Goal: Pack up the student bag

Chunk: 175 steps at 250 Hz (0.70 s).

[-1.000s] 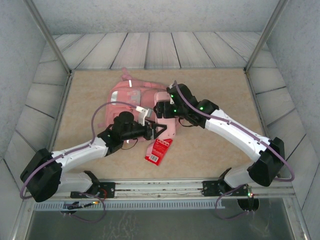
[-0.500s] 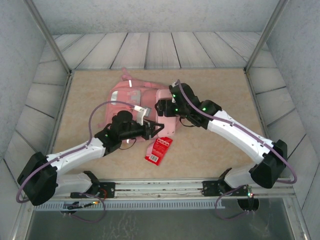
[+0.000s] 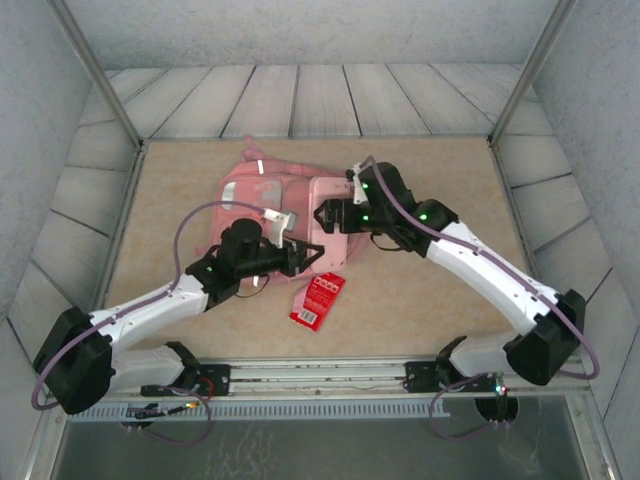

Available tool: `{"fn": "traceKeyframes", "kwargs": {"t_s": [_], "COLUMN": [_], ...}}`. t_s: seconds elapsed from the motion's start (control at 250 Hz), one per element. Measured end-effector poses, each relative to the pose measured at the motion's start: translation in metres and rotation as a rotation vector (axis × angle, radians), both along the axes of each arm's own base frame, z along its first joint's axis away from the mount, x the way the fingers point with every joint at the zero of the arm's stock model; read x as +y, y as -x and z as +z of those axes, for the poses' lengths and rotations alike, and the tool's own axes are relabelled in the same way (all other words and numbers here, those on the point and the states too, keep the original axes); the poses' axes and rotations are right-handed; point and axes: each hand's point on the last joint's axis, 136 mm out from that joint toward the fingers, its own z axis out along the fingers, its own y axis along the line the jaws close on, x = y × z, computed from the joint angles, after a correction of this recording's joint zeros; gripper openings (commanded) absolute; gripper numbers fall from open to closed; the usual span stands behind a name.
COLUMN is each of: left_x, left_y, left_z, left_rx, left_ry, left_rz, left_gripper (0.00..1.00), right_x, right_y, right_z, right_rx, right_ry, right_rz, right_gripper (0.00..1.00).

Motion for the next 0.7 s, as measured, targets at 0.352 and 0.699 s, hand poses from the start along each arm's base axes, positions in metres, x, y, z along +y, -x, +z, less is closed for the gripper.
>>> {"fn": "traceKeyframes", "kwargs": {"t_s": [0.352, 0.699], "left_x": [0.014, 0.006], "left_y": [-0.009, 0.02], "left_z": [0.019, 0.083], "left_rx": [0.018, -0.05], "left_ry": [0.065, 0.241], "left_rz": [-0.028, -0.231], "left_gripper": [0.23, 0.24], "right_x": [-0.028, -0.005], "right_y": [0.035, 0.045], "right_z": [0.016, 0.045], "right_rx": [-0.032, -0.135], "right_ry": [-0.238, -0.593], "right_rz": [0.197, 0.434], "right_gripper": [0.91, 0.79]}}
